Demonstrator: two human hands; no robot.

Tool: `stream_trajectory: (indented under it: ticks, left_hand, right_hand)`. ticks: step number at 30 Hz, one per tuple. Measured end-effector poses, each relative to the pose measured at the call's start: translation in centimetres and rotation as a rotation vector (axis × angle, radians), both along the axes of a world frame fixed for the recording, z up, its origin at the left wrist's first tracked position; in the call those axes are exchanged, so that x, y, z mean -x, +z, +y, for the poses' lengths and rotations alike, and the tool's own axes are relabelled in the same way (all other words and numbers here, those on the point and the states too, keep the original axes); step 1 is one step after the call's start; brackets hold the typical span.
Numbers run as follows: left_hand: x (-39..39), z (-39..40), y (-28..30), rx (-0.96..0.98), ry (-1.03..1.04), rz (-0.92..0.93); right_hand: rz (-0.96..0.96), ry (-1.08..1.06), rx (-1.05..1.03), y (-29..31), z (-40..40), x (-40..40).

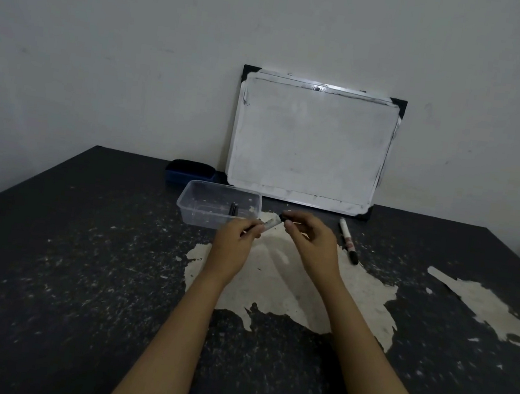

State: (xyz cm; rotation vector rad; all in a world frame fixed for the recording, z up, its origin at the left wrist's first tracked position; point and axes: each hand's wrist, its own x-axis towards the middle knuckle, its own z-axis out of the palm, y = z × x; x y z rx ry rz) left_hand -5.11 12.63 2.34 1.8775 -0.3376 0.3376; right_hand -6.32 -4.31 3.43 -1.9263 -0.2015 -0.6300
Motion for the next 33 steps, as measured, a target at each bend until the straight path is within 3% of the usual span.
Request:
stream_trajectory:
  ticks: [8,10,16,23,28,33]
  left_hand:
    - [0.0,0.2,0.1,-0.115,0.0,-0.026]
    - [0.0,0.2,0.1,-0.107,-0.011,-0.016]
    - [0.8,0.2,0.8,0.043,-0.13,0.085]
    - [1.0,0.0,0.8,-0.003,-0.191,0.093]
    - [1.3,-0.2,0.4,-0.159,-0.07,-0.081]
    - [1.5,-0.8,0.1,-0.356,0.133,-0.318]
  right_hand:
    - [-0.06,0.011,0.308,0.8,-0.8,0.2]
    - [-0.057,0.028,0.285,0.9,-0.7,0.3]
    - [0.002,0.096,-0.057,1.5,-0.7,0.8]
    - [0.01,0.042,0.079,1.5,-1.0,1.1]
    - [0.073,0.015,0.072,1.3,-0.9,1.2]
    - [0.168,-0.003,-0.095,1.0,-0.5,0.7]
